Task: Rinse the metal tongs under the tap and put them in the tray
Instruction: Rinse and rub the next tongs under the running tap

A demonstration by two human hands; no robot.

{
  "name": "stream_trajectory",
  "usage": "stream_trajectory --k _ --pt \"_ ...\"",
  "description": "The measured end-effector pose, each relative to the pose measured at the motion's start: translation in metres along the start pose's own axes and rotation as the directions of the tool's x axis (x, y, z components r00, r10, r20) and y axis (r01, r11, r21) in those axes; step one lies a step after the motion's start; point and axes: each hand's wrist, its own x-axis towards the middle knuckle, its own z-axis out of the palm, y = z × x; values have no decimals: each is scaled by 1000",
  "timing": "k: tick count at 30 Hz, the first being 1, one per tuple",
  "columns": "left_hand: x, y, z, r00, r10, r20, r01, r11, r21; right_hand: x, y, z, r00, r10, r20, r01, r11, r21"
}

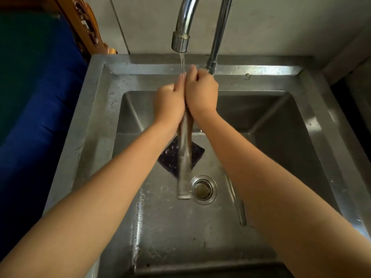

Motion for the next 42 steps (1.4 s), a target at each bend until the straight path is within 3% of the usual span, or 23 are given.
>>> stream_trajectory --k 4,8,15,19,22,24,27,29,31,33,38,42 --pt "9 3 -8 1000 -17 -2 17 998 -64 -10 5 6 1000 -3 -3 4 999 40" --pt "-10 -3 -3 997 -62 -43 58 994 -93 1 5 7 994 -13 110 16 1000 -25" --pt "-35 -18 -9 995 -45 86 50 998 -50 5 4 -1 976 -32 217 -5 985 171" --pt "-14 -4 -8 997 -82 -6 80 980 -180 -10 9 -3 958 -116 263 129 991 -35" --pt "-3 0 -1 998 -44 -42 35 980 -194 -21 19 -12 956 -204 209 257 928 -269" --pt "3 4 3 994 -100 -54 85 968 -237 -32 30 -18 945 -250 210 309 895 -323" --pt "13 14 8 961 -275 -4 231 814 -534 -59 58 -25 916 -326 235 399 808 -433" --pt "16 18 8 948 -302 95 273 630 -727 -74 78 -30 935 -268 231 342 851 -398" --pt "16 16 7 951 -257 172 293 573 -765 -86 87 -33 947 -87 308 132 983 -127" --pt "15 17 5 946 -210 249 325 555 -766 -95 93 -32 938 25 345 -57 995 83" --pt "20 26 -1 941 -128 313 330 551 -766 -109 111 -25 940 51 338 -118 977 180" --pt "3 25 5 917 15 399 283 680 -677 -102 114 -20 924 124 361 -234 931 279"
